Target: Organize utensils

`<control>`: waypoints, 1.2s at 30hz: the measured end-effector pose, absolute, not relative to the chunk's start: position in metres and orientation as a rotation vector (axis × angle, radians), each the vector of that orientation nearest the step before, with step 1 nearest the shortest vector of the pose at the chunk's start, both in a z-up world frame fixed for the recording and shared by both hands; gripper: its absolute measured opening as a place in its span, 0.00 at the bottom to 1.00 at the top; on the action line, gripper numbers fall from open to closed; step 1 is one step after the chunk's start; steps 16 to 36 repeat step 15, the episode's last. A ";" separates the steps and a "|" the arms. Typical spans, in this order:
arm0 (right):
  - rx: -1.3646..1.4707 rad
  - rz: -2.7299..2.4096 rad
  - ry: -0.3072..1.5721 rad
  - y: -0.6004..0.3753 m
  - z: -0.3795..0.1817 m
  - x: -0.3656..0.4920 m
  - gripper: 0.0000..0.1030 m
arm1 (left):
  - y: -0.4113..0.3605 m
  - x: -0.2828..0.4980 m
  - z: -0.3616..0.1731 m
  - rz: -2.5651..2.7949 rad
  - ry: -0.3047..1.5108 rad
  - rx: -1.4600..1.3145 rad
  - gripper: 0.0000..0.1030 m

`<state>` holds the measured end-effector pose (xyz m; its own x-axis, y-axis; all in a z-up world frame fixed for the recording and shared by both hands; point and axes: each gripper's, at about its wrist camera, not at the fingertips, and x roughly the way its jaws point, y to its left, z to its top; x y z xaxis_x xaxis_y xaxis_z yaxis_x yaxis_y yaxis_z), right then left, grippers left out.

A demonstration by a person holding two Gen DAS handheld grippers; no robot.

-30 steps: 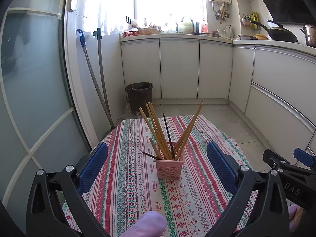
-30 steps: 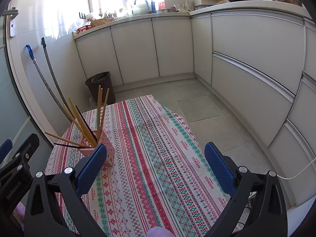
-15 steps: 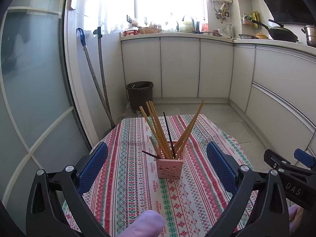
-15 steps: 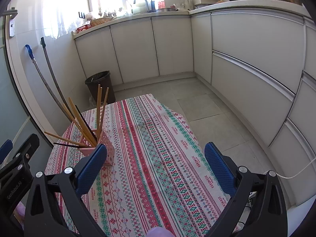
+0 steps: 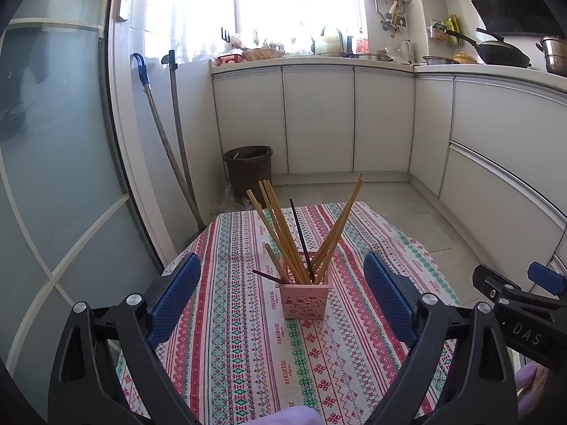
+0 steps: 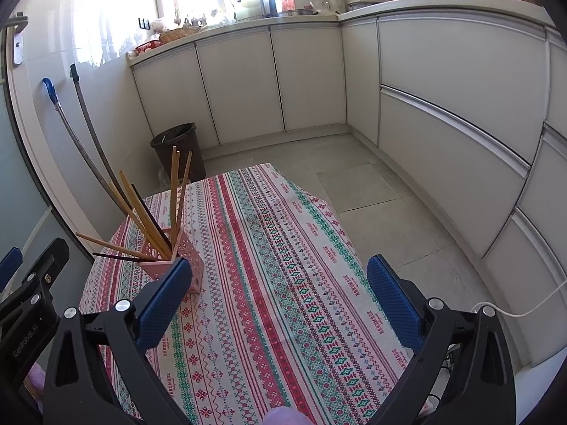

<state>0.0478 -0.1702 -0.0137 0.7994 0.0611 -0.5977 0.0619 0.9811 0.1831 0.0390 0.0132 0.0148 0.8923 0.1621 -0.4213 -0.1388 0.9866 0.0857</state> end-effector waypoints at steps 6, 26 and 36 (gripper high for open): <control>0.201 -0.004 0.649 -0.172 -0.013 0.049 0.94 | 0.007 0.035 0.015 0.131 0.417 0.072 0.79; 0.201 -0.005 0.648 -0.173 -0.013 0.049 0.94 | 0.011 0.038 0.019 0.165 0.431 0.051 0.93; 0.201 -0.005 0.648 -0.173 -0.013 0.049 0.94 | 0.011 0.038 0.019 0.165 0.431 0.051 0.93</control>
